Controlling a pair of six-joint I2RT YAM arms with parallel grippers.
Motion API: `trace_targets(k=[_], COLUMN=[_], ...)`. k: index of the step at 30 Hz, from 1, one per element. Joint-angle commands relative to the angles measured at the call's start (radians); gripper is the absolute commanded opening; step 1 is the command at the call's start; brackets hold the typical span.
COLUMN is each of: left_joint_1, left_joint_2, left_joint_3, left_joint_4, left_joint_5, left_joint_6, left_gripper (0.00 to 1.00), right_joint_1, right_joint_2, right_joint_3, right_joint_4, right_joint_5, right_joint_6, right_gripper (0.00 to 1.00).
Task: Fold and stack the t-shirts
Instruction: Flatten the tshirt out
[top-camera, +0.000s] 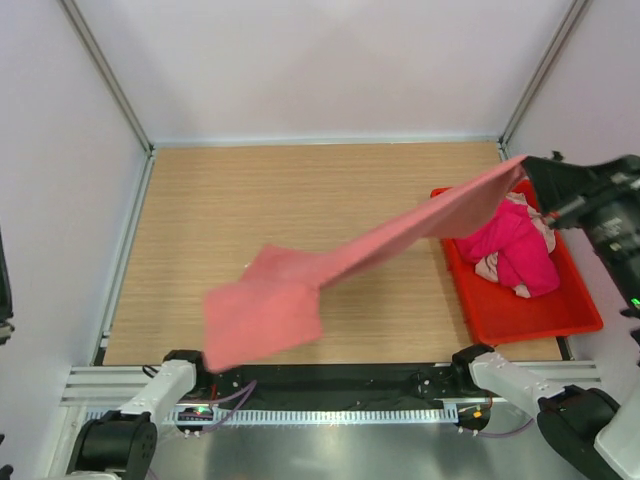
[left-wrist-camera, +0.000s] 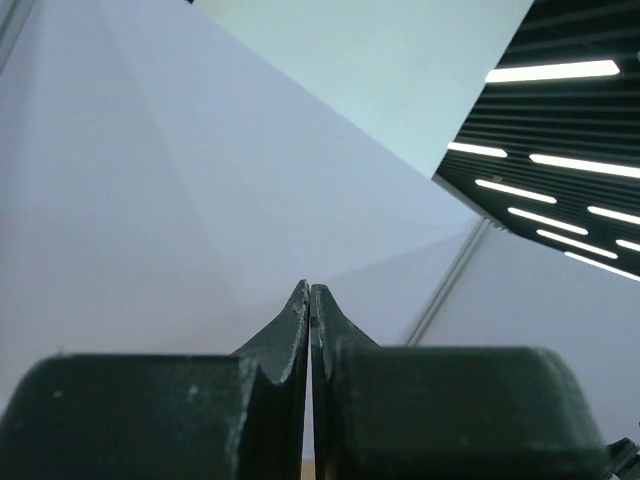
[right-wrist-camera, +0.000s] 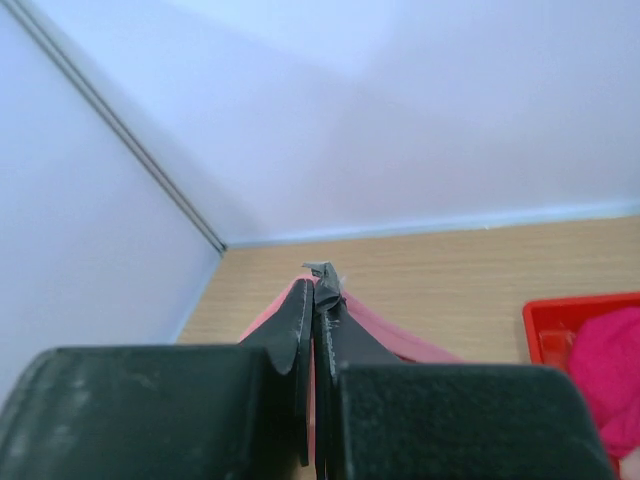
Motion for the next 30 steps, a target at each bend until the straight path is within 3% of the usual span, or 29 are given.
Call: trace_targets(k=[1, 5, 7, 8, 10, 11, 12, 15, 19, 23, 25, 26, 28, 30], left_joint_1=[-0.036, -0.067, -0.064, -0.058, -0.01, 0.002, 0.007, 0.007, -0.016, -0.158, -0.356, -0.495, -0.602, -0.674], left_joint_2=[0.039, 0.044, 0.016, -0.004, -0.098, -0.128, -0.163, -0.248, -0.283, -0.21, -0.107, 0.004, 0.139, 0.349], left_joint_3=[-0.004, -0.087, -0.199, -0.29, -0.64, -0.747, -0.968, -1.265, -1.477, -1.603, -1.619, -1.599, -1.552, -1.46], left_joint_4=[0.034, 0.016, -0.034, -0.054, -0.029, -0.027, -0.016, 0.034, 0.094, 0.23, 0.306, 0.37, 0.401, 0.438], left_joint_5=[0.024, 0.068, 0.172, 0.226, 0.38, 0.409, 0.433, 0.51, 0.567, 0.53, 0.383, 0.337, 0.216, 0.215], left_joint_6=[-0.049, -0.089, -0.127, -0.178, -0.197, -0.213, -0.226, -0.281, -0.283, -0.287, -0.305, -0.309, -0.29, -0.286], left_gripper=[0.0, 0.0, 0.0, 0.0, 0.01, 0.07, 0.13, 0.29, 0.44, 0.57, 0.57, 0.57, 0.57, 0.6], right_joint_1=[-0.001, 0.001, 0.001, 0.001, 0.001, -0.001, 0.001, 0.001, -0.001, 0.001, 0.001, 0.001, 0.001, 0.001], right_joint_2=[-0.003, 0.005, -0.056, -0.079, -0.096, -0.095, -0.093, -0.077, -0.04, 0.026, 0.048, 0.071, 0.088, 0.106], right_joint_3=[0.142, 0.088, -0.082, -0.131, -0.217, -0.239, -0.278, -0.331, -0.398, -0.448, -0.452, -0.448, -0.435, -0.42], right_joint_4=[-0.001, -0.063, -0.025, 0.012, 0.014, 0.003, -0.001, -0.021, -0.009, 0.057, 0.072, 0.075, 0.083, 0.083], right_joint_5=[-0.037, -0.077, -0.076, -0.061, -0.036, -0.015, -0.005, 0.059, 0.111, 0.048, 0.061, 0.062, 0.07, 0.076], right_joint_6=[0.019, 0.064, 0.088, 0.092, 0.093, 0.098, 0.102, 0.115, 0.104, 0.102, 0.092, 0.089, 0.076, 0.078], right_gripper=[0.01, 0.01, 0.01, 0.01, 0.01, 0.01, 0.01, 0.01, 0.01, 0.01, 0.01, 0.01, 0.01, 0.01])
